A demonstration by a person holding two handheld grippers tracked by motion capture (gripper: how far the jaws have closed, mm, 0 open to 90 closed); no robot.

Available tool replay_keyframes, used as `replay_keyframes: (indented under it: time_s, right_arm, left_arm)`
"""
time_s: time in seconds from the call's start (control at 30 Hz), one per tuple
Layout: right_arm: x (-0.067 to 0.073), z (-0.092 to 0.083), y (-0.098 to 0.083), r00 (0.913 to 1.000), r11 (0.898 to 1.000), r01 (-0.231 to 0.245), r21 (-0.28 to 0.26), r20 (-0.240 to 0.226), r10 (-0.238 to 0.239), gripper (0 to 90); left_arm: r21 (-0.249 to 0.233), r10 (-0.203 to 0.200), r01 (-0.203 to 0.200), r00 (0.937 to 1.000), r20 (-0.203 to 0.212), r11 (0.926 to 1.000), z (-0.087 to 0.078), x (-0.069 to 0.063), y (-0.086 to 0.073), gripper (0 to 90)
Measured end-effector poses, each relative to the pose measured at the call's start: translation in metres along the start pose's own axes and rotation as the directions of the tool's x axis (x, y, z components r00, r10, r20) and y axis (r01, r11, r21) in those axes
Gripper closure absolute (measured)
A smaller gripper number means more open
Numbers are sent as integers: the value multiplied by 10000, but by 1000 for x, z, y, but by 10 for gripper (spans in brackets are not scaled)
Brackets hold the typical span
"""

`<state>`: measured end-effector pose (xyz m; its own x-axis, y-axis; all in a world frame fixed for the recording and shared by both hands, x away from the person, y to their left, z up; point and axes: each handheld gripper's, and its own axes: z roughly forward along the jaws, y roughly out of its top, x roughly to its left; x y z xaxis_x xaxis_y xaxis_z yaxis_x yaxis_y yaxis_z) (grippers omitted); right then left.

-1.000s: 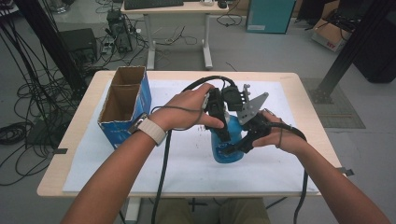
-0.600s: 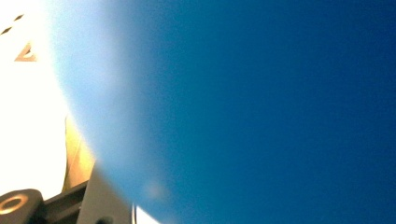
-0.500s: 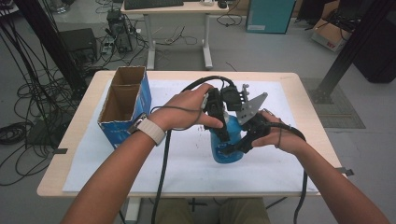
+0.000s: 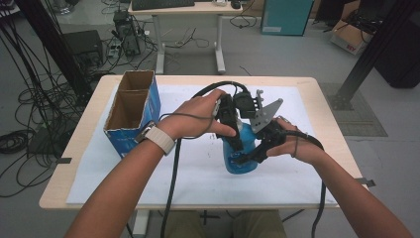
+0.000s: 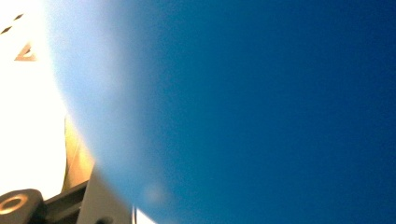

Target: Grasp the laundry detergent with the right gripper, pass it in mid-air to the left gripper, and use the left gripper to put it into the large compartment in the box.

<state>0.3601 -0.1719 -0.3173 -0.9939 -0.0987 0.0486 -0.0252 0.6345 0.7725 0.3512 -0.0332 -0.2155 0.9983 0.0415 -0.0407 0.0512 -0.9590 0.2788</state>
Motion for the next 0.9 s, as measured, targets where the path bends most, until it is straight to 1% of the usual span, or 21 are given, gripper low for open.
replay_keyframes:
  time_s: [0.13,0.17,0.2,0.23,0.5,0.57,0.63,0.7,0.8,0.83,0.9]
  right_arm:
    - [0,0,0,10000,10000,29,-19,-6,-29,427]
    - [0,0,0,10000,10000,19,-18,3,-19,427]
    - [0,0,0,10000,10000,23,-7,-6,-23,427]
    - [0,0,0,10000,10000,33,-8,5,-33,427]
    - [0,0,-1,10000,10000,3,-2,-3,-3,427]
    - [0,0,-1,10000,10000,11,-7,1,-11,427]
    - [0,0,-1,10000,10000,7,-2,-4,-7,427]
    - [0,0,-1,10000,10000,21,7,-4,-21,427]
    - [0,0,-1,10000,10000,20,2,-2,-20,426]
    - [0,0,-1,10000,10000,14,0,-5,-14,427]
    - [1,0,-1,10000,10000,7,-23,0,-7,426]
  left_arm:
    - [34,29,-29,10000,-5,10000,0,0,0,372]
    - [54,116,-116,9999,-116,9999,0,1,0,372]
    - [43,41,-41,10000,-31,10000,0,0,0,372]
    - [23,19,-19,10000,-44,10000,0,0,0,372]
    - [20,28,-28,10000,-68,10000,0,0,1,372]
    - [60,18,-18,10000,15,10000,0,0,1,372]
    - [50,24,-24,10000,-36,10000,1,-1,1,372]
    - [69,129,-128,9998,-145,9999,0,0,1,372]
    - [64,129,-129,9998,-146,9999,0,0,1,372]
    - [34,36,-36,10000,-53,10000,1,0,1,372]
    - [50,128,-128,9998,-143,9999,0,0,1,372]
